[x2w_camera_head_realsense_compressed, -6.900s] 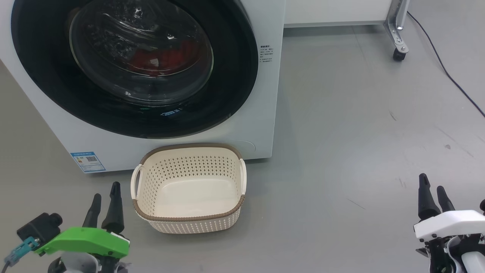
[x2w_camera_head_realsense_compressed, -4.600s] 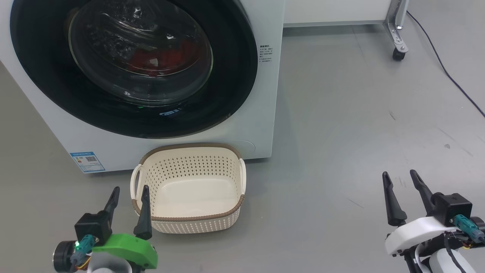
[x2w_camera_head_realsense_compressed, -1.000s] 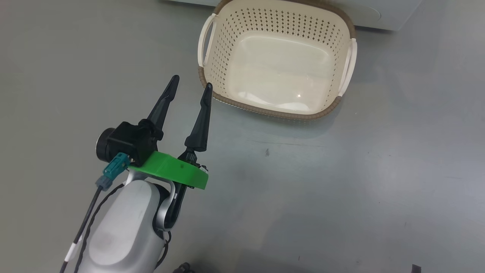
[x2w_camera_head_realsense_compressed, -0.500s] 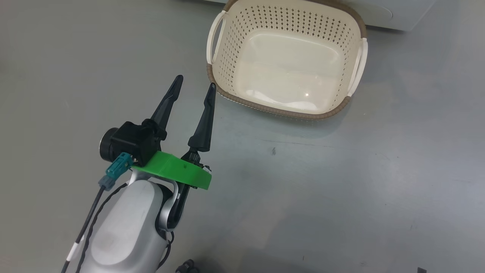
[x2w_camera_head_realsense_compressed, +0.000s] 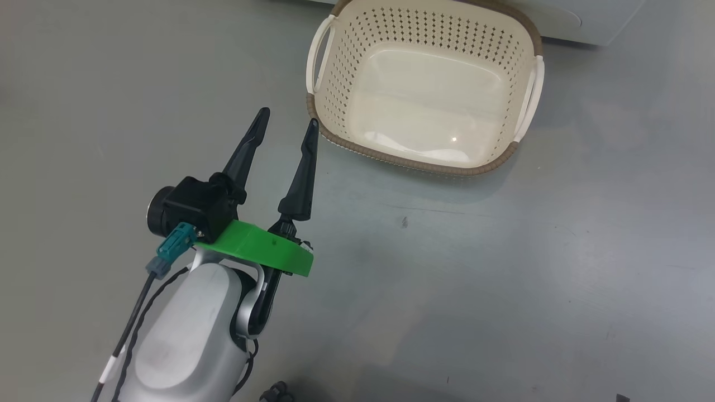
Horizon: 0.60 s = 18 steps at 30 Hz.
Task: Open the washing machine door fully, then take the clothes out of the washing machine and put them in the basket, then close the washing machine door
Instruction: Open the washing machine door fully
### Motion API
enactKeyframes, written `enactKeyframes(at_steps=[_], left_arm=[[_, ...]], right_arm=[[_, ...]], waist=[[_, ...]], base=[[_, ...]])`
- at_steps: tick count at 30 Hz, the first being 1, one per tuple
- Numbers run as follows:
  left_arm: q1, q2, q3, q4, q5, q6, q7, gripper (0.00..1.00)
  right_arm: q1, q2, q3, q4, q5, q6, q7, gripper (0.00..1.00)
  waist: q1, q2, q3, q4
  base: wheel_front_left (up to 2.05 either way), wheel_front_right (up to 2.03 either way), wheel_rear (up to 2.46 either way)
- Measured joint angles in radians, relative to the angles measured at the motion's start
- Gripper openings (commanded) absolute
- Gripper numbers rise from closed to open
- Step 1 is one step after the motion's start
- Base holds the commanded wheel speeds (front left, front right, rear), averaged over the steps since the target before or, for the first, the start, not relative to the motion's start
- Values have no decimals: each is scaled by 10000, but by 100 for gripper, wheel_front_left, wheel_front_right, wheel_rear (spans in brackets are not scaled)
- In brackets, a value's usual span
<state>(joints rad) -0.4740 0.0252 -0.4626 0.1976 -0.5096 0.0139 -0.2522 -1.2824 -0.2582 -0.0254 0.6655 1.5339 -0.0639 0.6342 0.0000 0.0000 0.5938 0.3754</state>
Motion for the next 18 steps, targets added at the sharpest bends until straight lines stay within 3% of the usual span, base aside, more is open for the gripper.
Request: enactKeyframes(at_steps=[18], left_arm=[[-40,-2,40,102,0,107,0,100]], right_arm=[[309,-96,205,430,604,144,1860,0]], waist=[[0,0,-251,-198]], base=[[0,0,0]])
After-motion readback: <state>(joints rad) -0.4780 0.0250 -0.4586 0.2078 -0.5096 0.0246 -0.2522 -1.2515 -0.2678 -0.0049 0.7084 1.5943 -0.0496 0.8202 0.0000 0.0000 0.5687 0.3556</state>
